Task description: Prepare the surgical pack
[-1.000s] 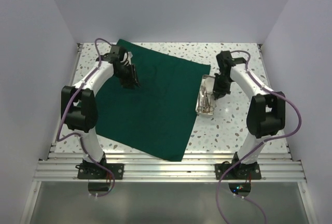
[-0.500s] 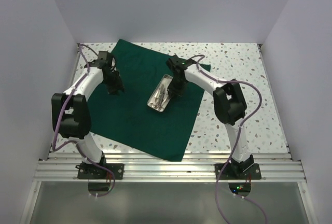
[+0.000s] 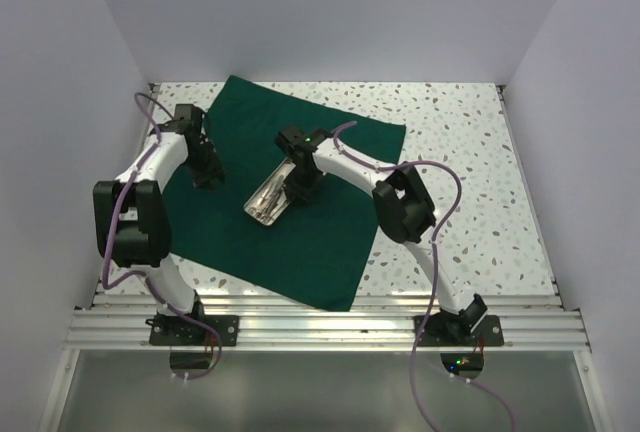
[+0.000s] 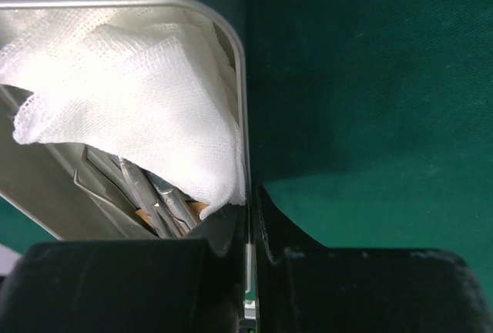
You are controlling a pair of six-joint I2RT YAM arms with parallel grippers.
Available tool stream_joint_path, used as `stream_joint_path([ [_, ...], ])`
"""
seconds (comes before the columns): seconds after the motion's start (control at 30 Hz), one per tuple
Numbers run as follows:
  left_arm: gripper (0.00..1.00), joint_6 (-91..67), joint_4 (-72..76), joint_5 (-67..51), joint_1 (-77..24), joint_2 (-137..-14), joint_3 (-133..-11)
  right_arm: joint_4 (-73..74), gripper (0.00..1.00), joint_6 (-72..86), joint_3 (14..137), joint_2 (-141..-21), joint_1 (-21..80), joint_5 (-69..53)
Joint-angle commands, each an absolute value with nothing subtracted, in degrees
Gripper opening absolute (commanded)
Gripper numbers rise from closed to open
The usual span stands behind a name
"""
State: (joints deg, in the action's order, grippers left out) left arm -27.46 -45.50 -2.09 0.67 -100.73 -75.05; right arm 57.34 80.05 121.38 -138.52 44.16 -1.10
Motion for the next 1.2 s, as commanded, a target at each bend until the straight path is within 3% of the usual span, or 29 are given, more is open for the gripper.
stream_joint_path([
  [0.0, 0.4, -27.77, -45.0, -1.32, 2.11, -100.98, -76.29, 58.54, 0.04, 83.76, 123.57, -138.07, 44.47, -0.88],
  [0.03, 0.4, -27.77, -45.0, -1.49, 2.37, -101.25, -76.46, 58.71, 0.13, 83.5, 123.75, -138.25, 44.47, -0.79],
  [0.27, 0.4, -26.28, -44.3, -3.16, 3.34, -103.27, -76.46, 58.18, 0.34, 78.41, 124.8, -138.43, 44.3, -1.15],
  [0.43, 0.39, -24.53, -43.51, -3.25, 4.48, -103.27, -75.94, 56.87, 0.49, 59.83, 125.52, -133.08, 42.19, 4.12],
  [0.63, 0.33, -23.64, -41.41, -6.5, 5.1, -104.32, -73.57, 45.99, 0.53, 37.4, 115.51, -122.79, 37.45, 2.13],
  [0.67, 0.29, -23.73, -40.96, -7.72, 5.1, -104.59, -72.69, 41.96, 0.52, 35.53, 112.44, -122.44, 36.48, 0.2],
  [0.73, 0.28, -23.91, -40.26, -8.7, 5.1, -105.81, -71.99, 41.31, 0.42, 31.74, 113.37, -125.23, 33.15, -4.11],
  [0.77, 0.27, -24.25, -39.99, -9.05, 5.01, -106.17, -71.46, 42.0, 0.34, 30.68, 114.94, -127.25, 32.09, -6.22],
  [0.8, 0.26, -24.43, -39.64, -9.92, 5.1, -106.52, -71.28, 42.45, 0.11, 29.72, 116.79, -129.01, 29.99, -7.55],
  [0.87, 0.26, -24.78, -39.03, -11.42, 5.01, -107.4, -70.58, 43.06, 0.01, 26.03, 121.54, -133.58, 28.4, -8.44],
  [1.0, 0.26, -24.43, -37.88, -11.87, 5.01, -109.16, -70.22, 41.4, 0.0, 23.38, 124.46, -137.19, 26.2, -7.38],
  [1.17, 0.25, -22.94, -37.97, -13.88, 4.66, -112.85, -71.36, 39.64, 0.0, 24.78, 119.03, -139.04, 23.47, -6.16],
])
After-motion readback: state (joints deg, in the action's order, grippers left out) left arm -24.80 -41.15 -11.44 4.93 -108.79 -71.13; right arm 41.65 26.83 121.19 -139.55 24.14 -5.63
